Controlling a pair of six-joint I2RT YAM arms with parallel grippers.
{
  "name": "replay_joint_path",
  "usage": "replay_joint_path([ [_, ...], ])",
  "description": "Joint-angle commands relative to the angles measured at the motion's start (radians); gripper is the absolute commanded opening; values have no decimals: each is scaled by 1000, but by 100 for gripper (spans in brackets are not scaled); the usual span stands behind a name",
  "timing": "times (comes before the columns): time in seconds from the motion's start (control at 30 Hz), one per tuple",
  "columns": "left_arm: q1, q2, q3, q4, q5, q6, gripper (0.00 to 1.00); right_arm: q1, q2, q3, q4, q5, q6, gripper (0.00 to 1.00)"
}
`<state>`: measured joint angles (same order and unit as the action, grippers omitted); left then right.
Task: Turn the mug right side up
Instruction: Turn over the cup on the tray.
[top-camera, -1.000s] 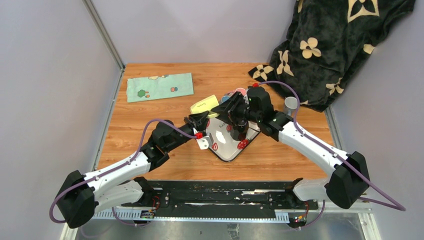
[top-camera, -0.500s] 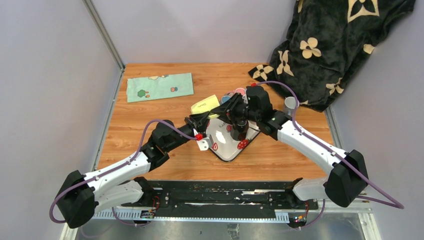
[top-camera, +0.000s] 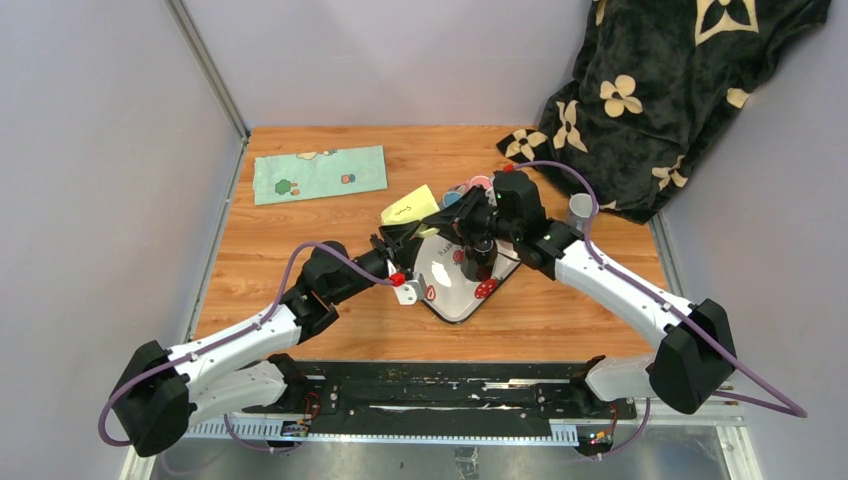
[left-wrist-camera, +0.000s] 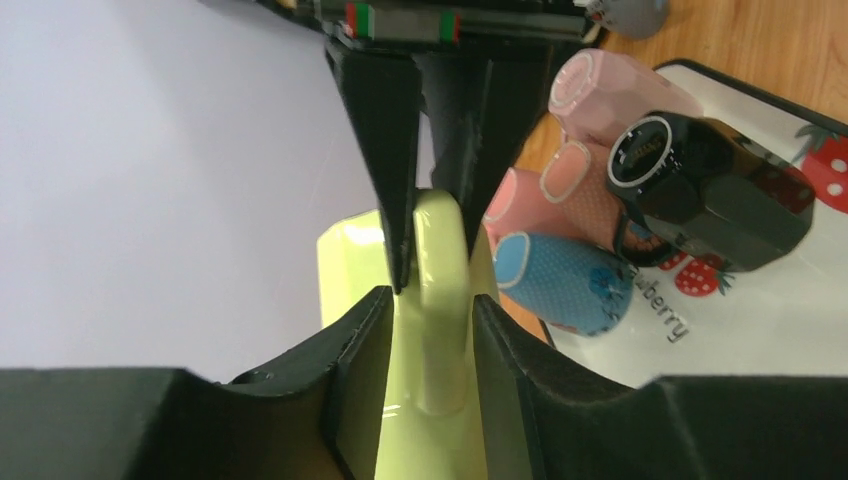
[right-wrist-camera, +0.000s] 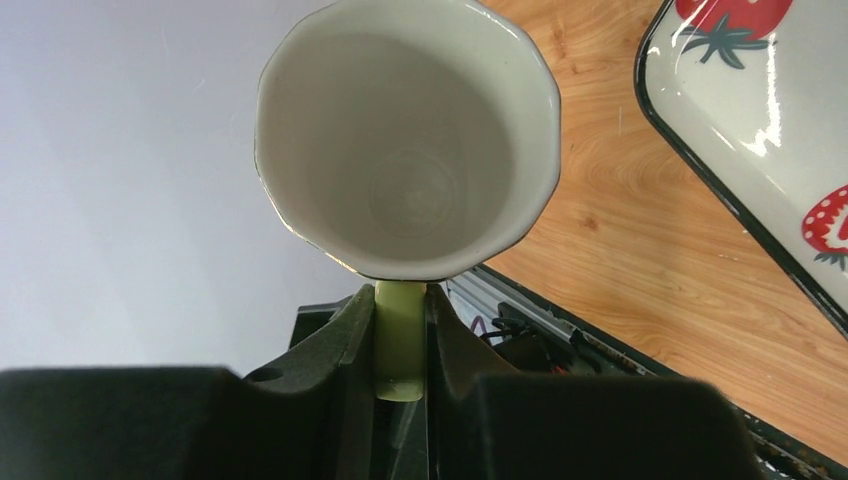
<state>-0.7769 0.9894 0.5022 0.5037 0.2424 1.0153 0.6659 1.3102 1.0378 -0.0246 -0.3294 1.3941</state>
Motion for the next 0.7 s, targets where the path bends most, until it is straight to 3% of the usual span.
replay_joint_path([
  [0.0,-13,-30,3,133,13,16,46,-12,-21,27,67,4,-38,0],
  [0.27,-29,-33,-6,132,-1,14,57,-11,-51,25,74,17,-41,0],
  [0.67,-72,-63,-39,130,-44,-35,61,-12,-94,12,108,88,-73,0],
])
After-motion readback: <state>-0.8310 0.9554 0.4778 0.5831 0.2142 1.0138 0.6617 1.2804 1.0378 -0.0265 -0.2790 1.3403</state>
